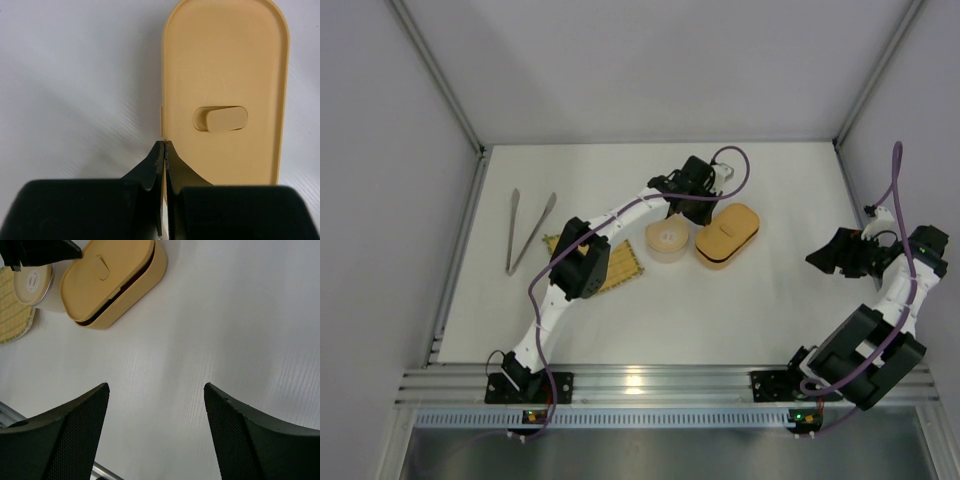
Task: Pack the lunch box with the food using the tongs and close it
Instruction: Close the box lid on the packing box.
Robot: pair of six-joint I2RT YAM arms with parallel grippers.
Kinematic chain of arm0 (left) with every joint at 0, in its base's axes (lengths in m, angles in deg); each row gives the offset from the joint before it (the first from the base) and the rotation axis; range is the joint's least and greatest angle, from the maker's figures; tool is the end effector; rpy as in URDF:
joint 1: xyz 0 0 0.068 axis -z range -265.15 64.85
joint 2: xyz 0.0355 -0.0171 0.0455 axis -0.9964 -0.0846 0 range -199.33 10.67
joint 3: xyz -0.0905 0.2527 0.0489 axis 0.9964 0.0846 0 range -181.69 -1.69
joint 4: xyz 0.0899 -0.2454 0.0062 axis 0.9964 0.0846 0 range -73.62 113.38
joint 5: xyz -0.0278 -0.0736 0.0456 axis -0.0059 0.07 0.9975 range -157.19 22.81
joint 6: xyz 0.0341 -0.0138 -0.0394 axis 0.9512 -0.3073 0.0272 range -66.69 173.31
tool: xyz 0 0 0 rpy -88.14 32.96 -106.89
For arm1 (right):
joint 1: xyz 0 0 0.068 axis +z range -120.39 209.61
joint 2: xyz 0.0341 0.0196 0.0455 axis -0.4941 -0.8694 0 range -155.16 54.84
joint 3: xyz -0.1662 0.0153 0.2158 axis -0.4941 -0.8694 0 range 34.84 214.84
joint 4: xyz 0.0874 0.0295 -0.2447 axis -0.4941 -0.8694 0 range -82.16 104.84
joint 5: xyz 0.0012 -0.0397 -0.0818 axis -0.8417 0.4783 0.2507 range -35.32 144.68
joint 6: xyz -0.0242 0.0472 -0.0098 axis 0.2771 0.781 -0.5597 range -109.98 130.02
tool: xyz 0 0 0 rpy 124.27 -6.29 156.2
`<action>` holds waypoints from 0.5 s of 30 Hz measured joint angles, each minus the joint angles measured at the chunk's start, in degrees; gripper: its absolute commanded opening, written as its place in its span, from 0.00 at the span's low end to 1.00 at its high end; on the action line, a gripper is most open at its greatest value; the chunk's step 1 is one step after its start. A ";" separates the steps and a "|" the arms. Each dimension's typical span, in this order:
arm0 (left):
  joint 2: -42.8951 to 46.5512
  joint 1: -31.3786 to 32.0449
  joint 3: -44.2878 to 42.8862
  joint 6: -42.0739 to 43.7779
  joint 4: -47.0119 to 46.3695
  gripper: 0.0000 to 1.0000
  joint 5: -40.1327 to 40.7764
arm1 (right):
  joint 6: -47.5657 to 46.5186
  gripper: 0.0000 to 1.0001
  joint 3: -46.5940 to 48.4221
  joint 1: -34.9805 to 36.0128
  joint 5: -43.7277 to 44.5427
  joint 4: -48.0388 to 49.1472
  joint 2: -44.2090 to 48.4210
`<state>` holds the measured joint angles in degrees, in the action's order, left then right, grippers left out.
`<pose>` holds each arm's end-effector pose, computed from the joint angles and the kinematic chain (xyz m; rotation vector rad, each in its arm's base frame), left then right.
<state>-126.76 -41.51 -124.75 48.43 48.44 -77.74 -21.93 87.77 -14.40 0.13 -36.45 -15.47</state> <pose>0.3876 -0.3786 0.2105 0.8989 2.2831 -0.6091 0.1764 -0.1301 0.2580 0.0188 2.2131 0.6399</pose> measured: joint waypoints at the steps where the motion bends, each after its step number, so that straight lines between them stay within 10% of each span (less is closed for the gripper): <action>1: 0.00 0.00 0.02 -0.02 -0.17 0.00 -0.11 | 0.02 0.76 0.00 0.00 0.02 0.09 -0.17; 15: 0.00 0.04 0.50 0.09 -1.07 0.00 -0.55 | 0.00 0.76 -0.02 0.00 0.02 0.50 -0.72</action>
<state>-126.76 -41.47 -124.25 48.51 47.36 -78.28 -21.93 87.75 -14.40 0.15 -35.94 -16.19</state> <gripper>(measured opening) 0.020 0.757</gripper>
